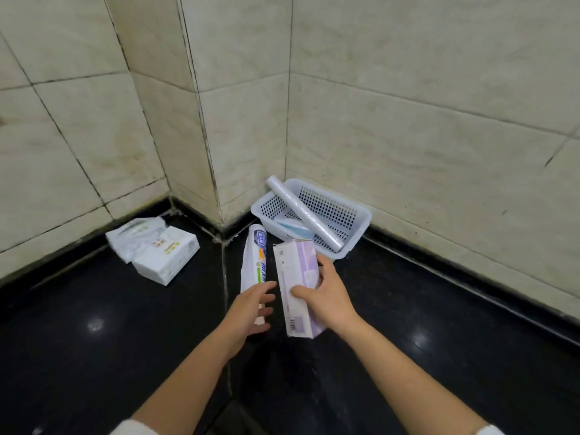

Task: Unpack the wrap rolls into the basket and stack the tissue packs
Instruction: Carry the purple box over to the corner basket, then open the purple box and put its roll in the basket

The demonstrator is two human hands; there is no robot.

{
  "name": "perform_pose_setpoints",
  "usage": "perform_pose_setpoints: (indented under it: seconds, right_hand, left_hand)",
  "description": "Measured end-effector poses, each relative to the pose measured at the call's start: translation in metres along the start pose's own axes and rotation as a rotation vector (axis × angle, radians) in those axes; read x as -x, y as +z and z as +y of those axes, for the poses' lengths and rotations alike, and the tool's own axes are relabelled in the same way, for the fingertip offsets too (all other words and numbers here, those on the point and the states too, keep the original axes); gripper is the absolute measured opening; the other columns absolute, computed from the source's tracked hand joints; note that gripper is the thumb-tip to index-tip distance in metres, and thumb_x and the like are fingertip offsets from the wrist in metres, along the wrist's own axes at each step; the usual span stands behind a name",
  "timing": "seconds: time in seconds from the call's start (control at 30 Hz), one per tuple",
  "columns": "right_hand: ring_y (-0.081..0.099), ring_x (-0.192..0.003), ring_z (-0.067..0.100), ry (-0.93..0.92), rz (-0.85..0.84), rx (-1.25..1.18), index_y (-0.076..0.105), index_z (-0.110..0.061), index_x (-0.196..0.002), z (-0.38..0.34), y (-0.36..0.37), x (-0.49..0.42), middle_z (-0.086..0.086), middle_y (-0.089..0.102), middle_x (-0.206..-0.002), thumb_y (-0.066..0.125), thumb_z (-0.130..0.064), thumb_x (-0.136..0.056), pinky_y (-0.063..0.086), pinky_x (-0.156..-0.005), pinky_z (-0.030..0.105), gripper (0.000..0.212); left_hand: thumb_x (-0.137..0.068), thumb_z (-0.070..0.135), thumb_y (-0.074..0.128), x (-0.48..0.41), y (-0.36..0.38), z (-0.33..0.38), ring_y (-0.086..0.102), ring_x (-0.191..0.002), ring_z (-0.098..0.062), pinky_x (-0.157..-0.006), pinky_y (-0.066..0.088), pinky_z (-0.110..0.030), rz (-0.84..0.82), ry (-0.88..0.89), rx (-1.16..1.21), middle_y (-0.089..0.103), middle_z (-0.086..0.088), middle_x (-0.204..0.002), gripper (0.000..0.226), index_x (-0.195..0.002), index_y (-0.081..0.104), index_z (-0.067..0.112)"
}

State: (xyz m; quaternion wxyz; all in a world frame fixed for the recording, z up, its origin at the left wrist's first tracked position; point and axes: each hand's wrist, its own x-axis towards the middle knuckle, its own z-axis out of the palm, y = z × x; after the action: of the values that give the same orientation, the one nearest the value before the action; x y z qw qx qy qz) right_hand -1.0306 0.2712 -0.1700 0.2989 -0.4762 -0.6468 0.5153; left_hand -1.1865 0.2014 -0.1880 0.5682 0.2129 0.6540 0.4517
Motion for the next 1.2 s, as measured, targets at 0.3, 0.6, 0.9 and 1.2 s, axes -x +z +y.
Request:
perform_pose_setpoints:
  seconds: [0.3, 0.6, 0.9, 1.2]
  right_hand:
    - [0.069, -0.096, 0.013, 0.104, 0.014, -0.306, 0.053, -0.026, -0.113, -0.024, 0.01, -0.011, 0.001, 0.069, -0.111, 0.089, -0.014, -0.056, 0.058, -0.082, 0.039, 0.068]
    - [0.072, -0.09, 0.012, 0.13, -0.055, -0.112, 0.056, -0.048, -0.112, -0.051, -0.012, -0.014, -0.006, 0.074, -0.1, 0.076, -0.055, -0.068, 0.06, -0.079, 0.042, 0.048]
    - [0.068, -0.088, 0.009, 0.09, 0.038, 0.034, 0.068, -0.02, -0.103, -0.071, -0.027, -0.03, 0.005, 0.072, -0.099, 0.07, -0.041, -0.081, 0.058, -0.079, 0.034, 0.031]
    - [0.068, -0.074, 0.006, 0.039, -0.024, 0.305, 0.07, -0.022, -0.098, -0.07, -0.033, -0.043, -0.002, 0.073, -0.087, 0.078, -0.039, -0.06, 0.055, -0.071, 0.021, 0.043]
  left_hand:
    - [-0.075, 0.061, 0.062, -0.017, -0.032, 0.019, 0.069, -0.103, -0.031, -0.078, 0.056, -0.047, -0.385, -0.069, 0.125, 0.068, -0.004, -0.12, 0.05, -0.119, 0.062, 0.038]
    - [-0.06, 0.036, 0.085, -0.033, -0.027, 0.036, 0.061, -0.111, -0.011, -0.086, 0.056, -0.033, -0.353, 0.347, -0.334, 0.063, 0.012, -0.119, 0.075, -0.124, 0.048, 0.049]
    - [-0.064, 0.028, 0.08, -0.055, -0.032, 0.033, 0.046, -0.093, 0.002, -0.083, 0.042, -0.028, -0.07, 0.556, -0.584, 0.041, 0.007, -0.105, 0.071, -0.124, 0.045, 0.041]
    - [-0.067, 0.029, 0.075, -0.052, -0.047, 0.041, 0.053, -0.105, -0.021, -0.092, 0.047, -0.039, 0.068, 0.542, -0.829, 0.042, 0.002, -0.117, 0.075, -0.133, 0.04, 0.042]
